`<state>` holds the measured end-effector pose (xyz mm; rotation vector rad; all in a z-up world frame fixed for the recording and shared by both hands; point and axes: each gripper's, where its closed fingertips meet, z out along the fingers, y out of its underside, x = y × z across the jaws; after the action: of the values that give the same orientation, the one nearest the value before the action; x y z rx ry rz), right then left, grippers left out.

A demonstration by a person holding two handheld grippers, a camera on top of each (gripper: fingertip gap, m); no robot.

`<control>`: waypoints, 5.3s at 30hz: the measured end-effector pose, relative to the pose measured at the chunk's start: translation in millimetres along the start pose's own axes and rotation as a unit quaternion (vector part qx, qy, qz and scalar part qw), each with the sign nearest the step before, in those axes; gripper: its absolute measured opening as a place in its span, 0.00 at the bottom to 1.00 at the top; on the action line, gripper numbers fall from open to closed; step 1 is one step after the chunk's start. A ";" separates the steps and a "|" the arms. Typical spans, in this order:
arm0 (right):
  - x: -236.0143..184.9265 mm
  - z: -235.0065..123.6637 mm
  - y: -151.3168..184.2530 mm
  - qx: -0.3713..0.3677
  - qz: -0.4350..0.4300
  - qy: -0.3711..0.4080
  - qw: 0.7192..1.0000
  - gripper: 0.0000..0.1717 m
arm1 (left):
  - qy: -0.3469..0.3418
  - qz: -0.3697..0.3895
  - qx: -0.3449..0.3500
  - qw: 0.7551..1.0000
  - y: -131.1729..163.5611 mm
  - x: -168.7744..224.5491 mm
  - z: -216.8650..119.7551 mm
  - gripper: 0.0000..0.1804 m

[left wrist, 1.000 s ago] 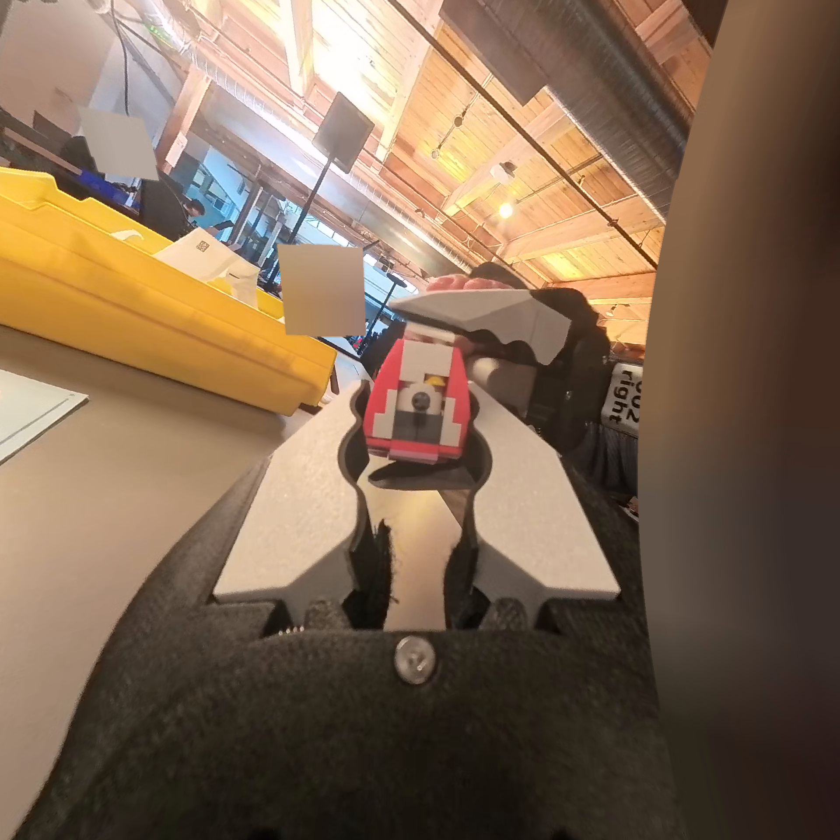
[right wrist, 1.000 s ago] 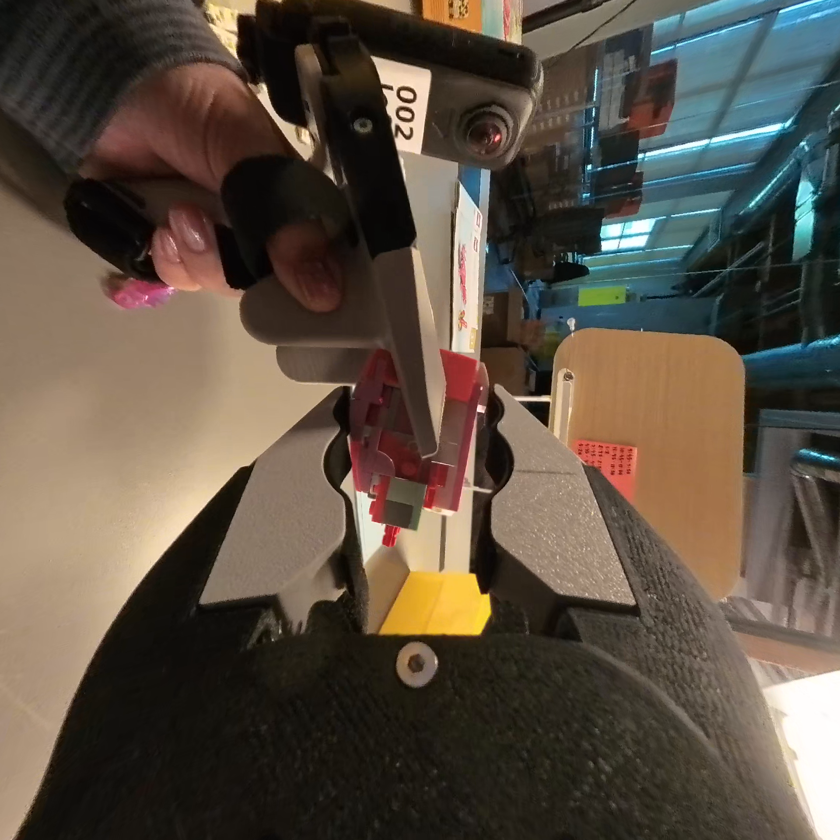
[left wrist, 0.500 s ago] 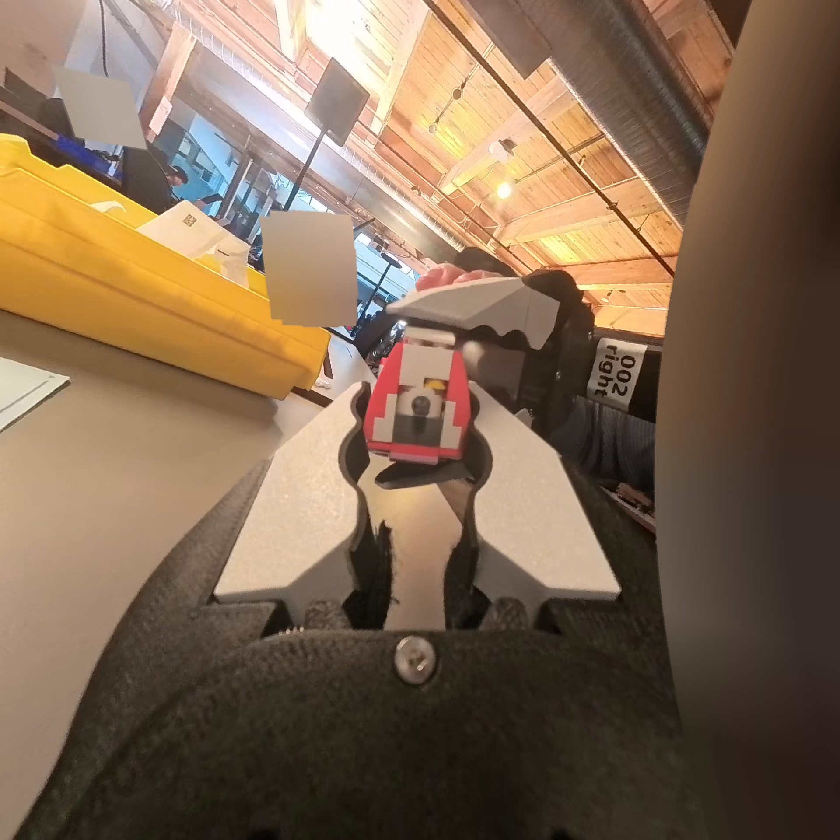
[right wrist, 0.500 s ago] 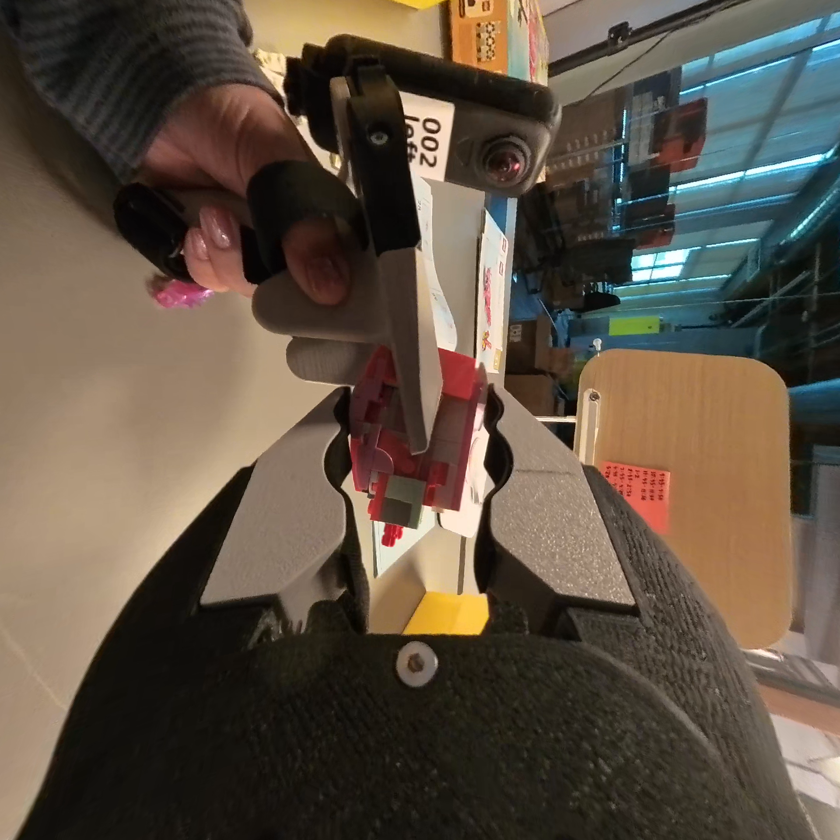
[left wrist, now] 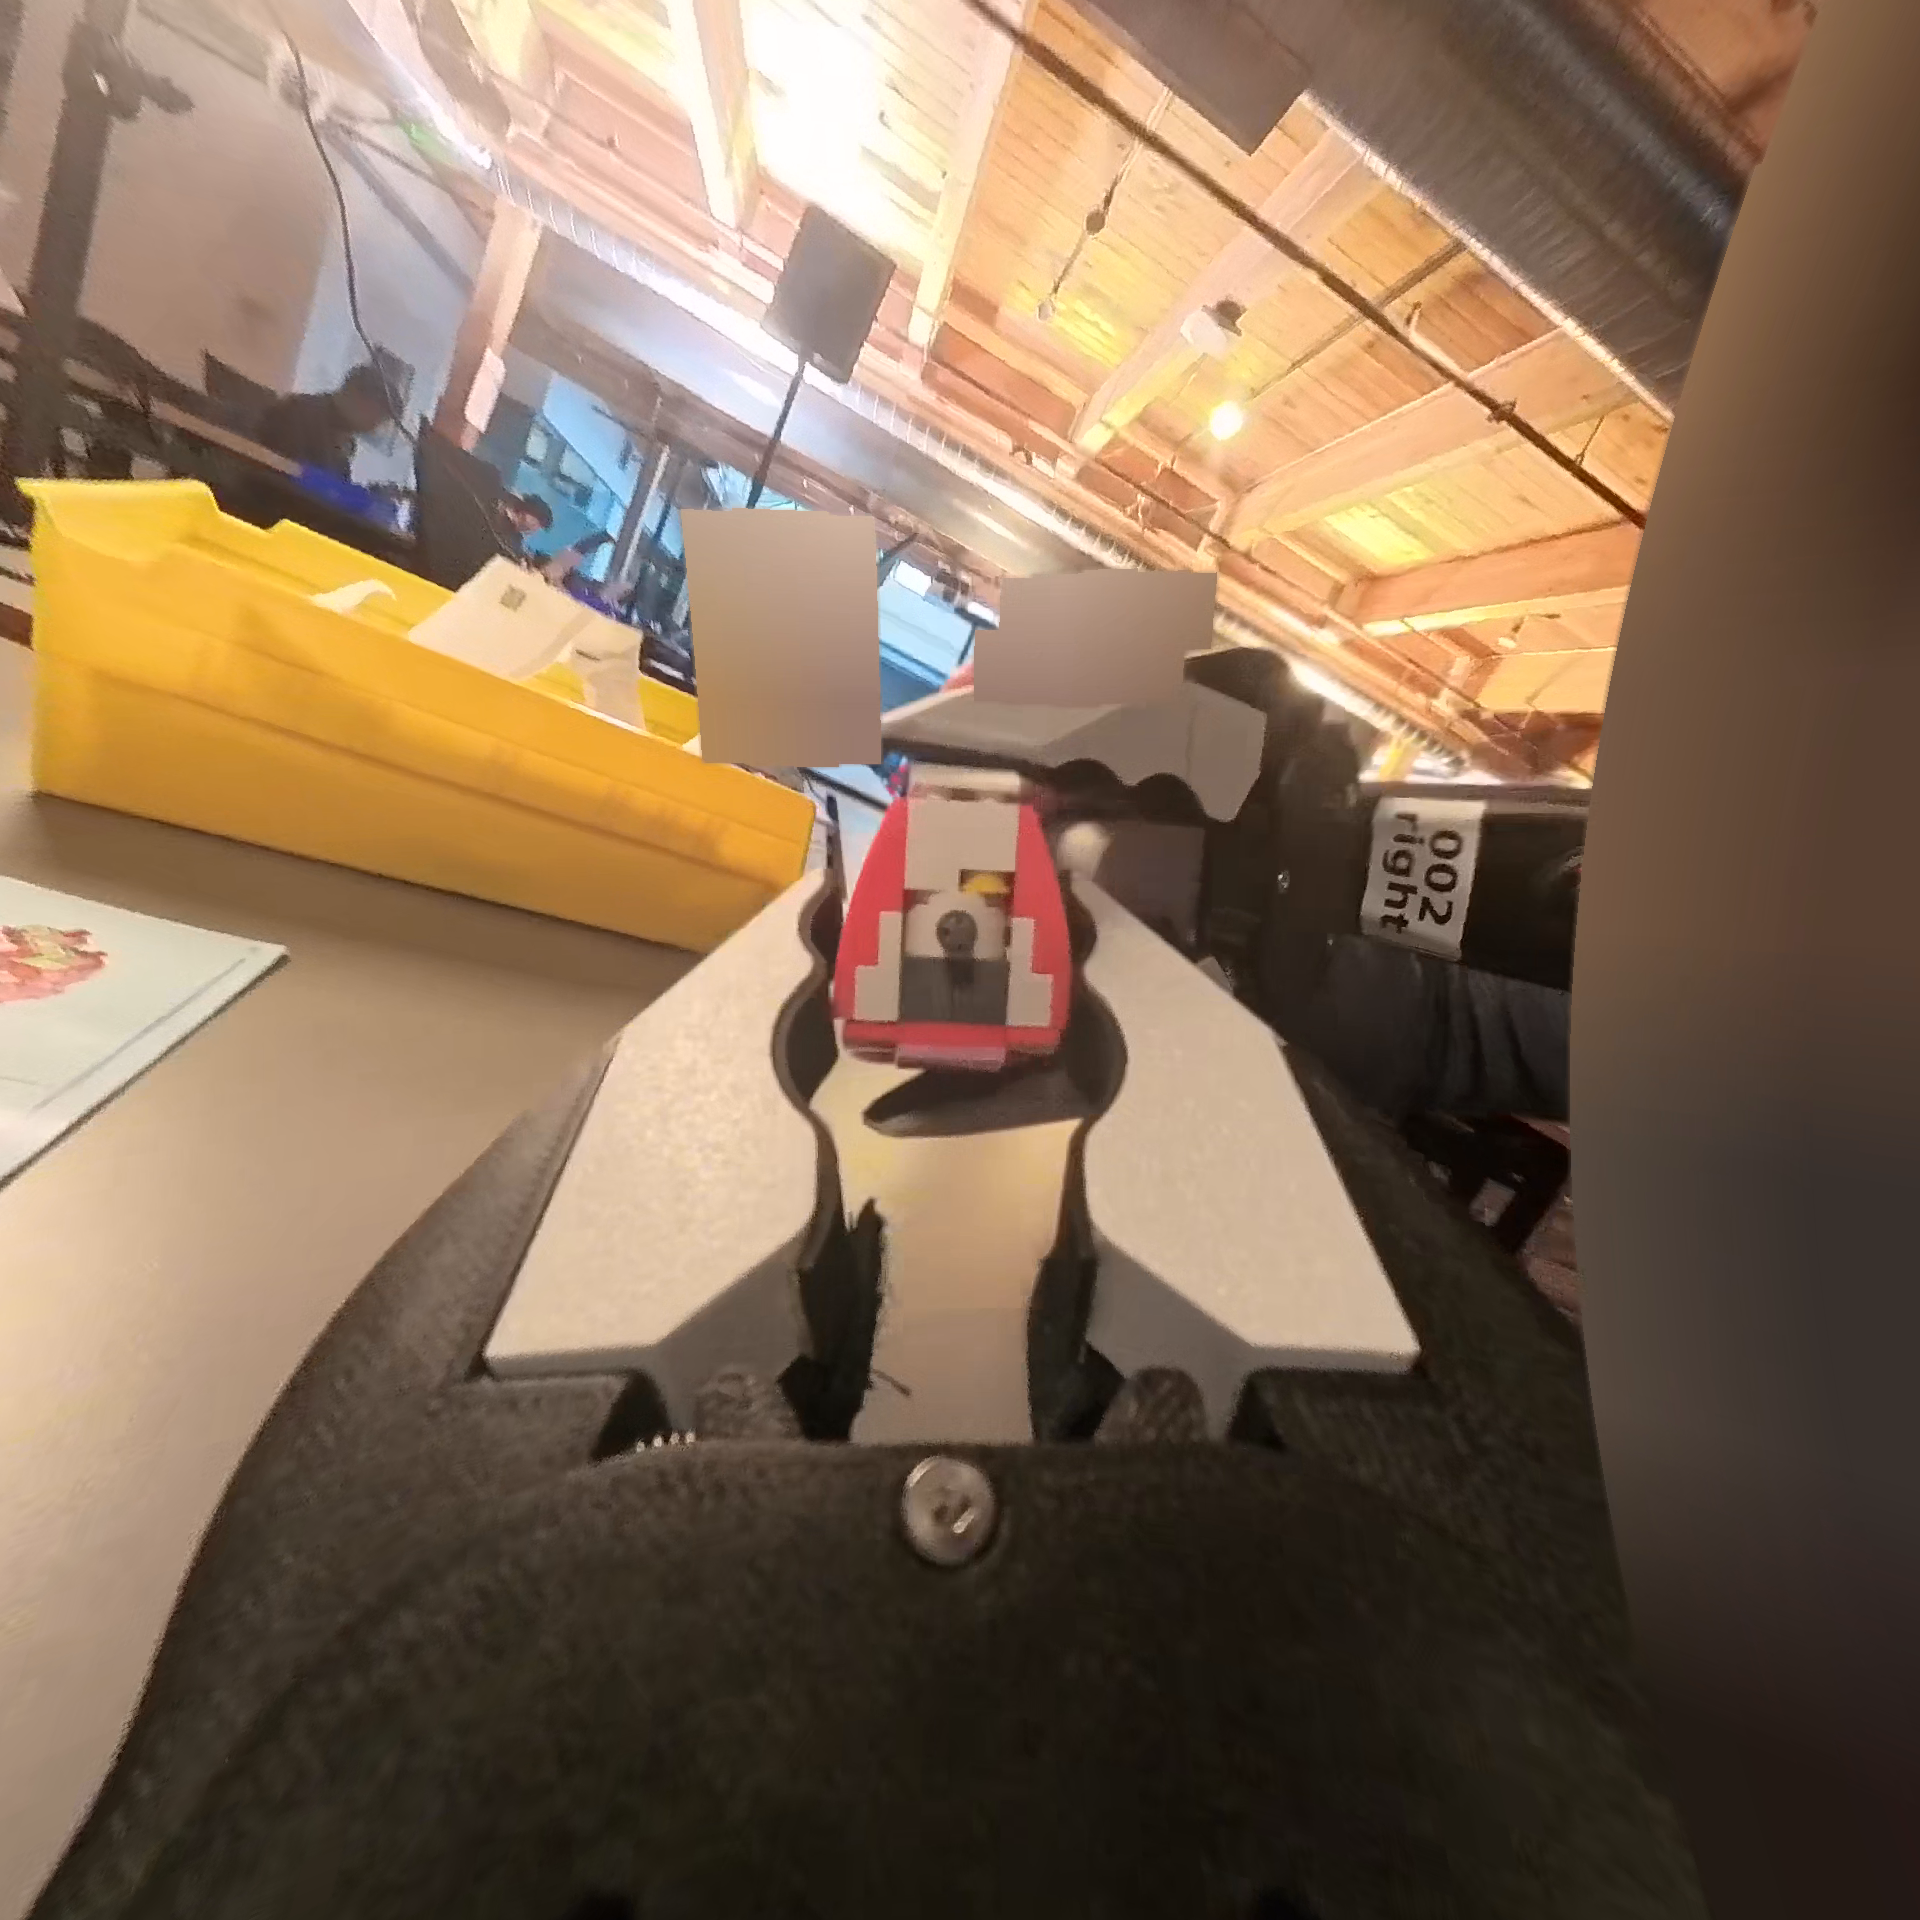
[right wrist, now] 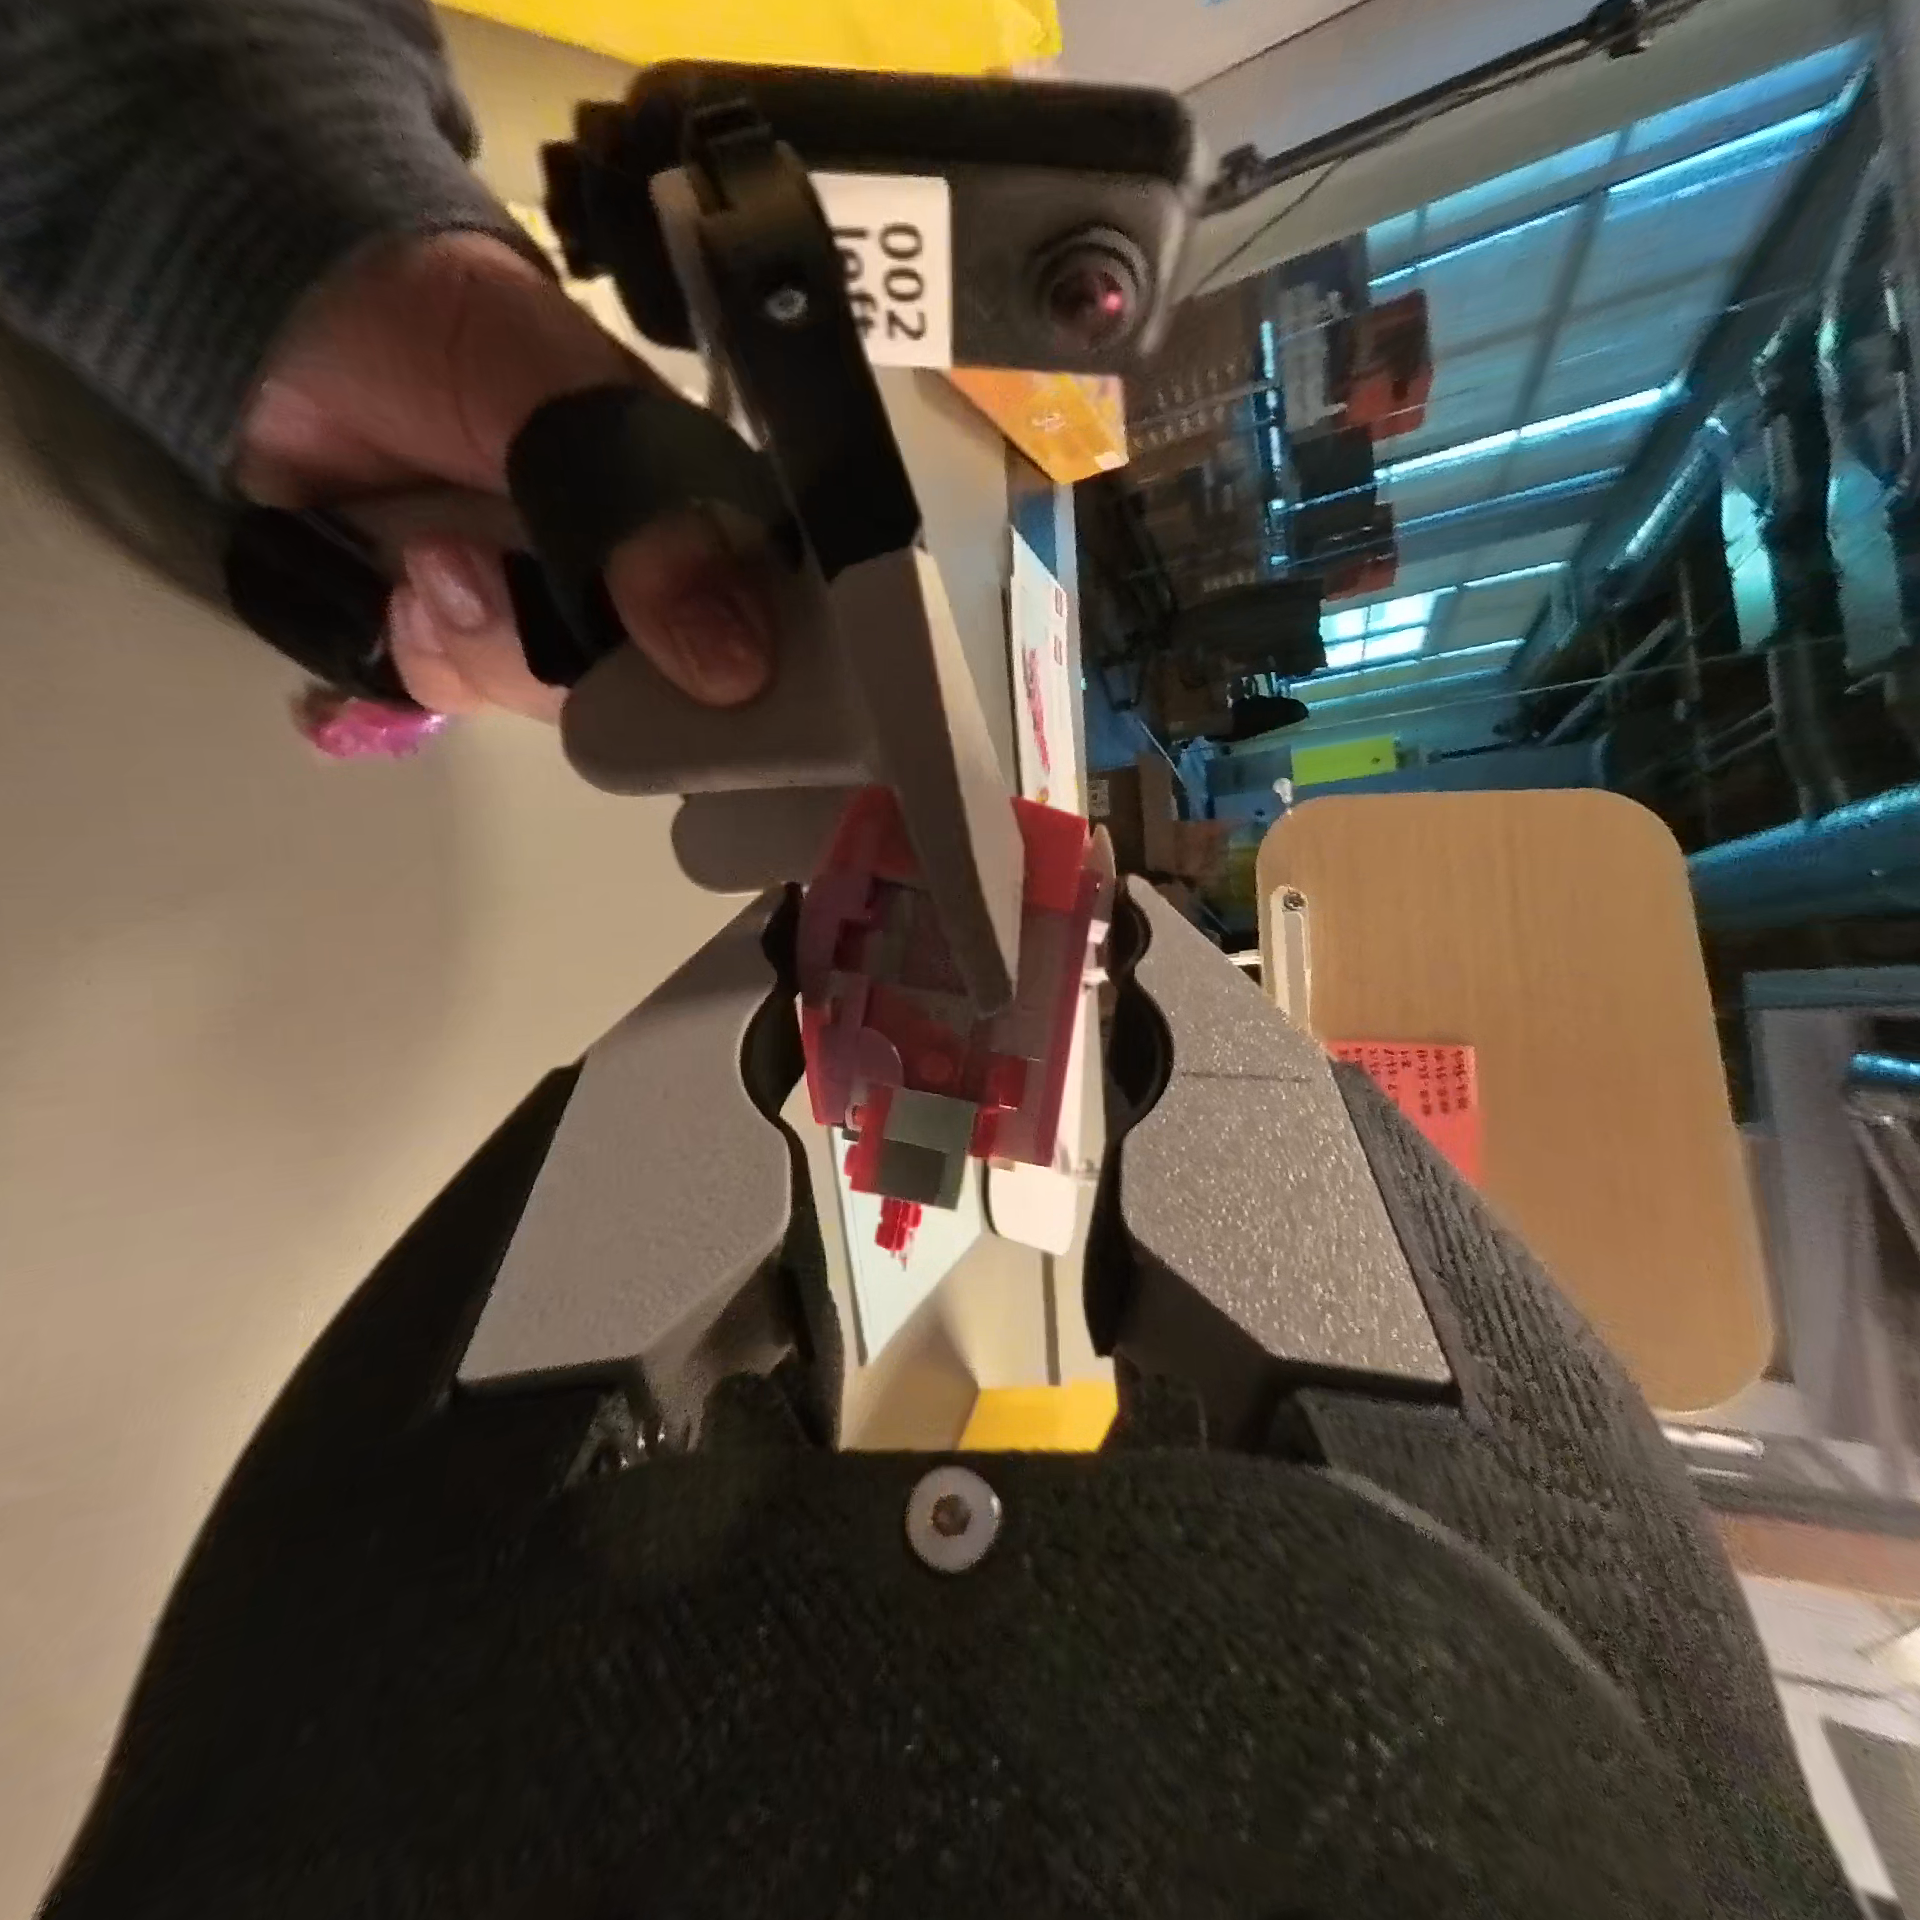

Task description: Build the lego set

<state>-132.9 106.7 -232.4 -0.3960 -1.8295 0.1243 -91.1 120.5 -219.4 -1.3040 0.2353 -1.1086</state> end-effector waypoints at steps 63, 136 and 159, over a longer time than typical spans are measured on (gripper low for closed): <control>0.4 -0.1 17.6 -0.035 -0.039 0.031 0.998 0.33 | -0.151 0.145 -0.033 0.977 -1.0 -13.1 -5.4 0.21; 2.3 -4.5 3.7 -0.016 -0.020 0.044 0.999 0.34 | -0.154 0.220 -0.026 0.963 -7.0 -4.4 -5.1 0.21; -1.6 3.0 10.3 -0.045 0.021 0.020 0.999 0.45 | -0.099 0.077 0.005 0.992 -8.3 -9.5 -7.0 0.21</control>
<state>-133.2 116.2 -237.8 -0.4965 -1.7919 0.0616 -105.0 124.2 -218.6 -1.3529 0.1790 -0.8440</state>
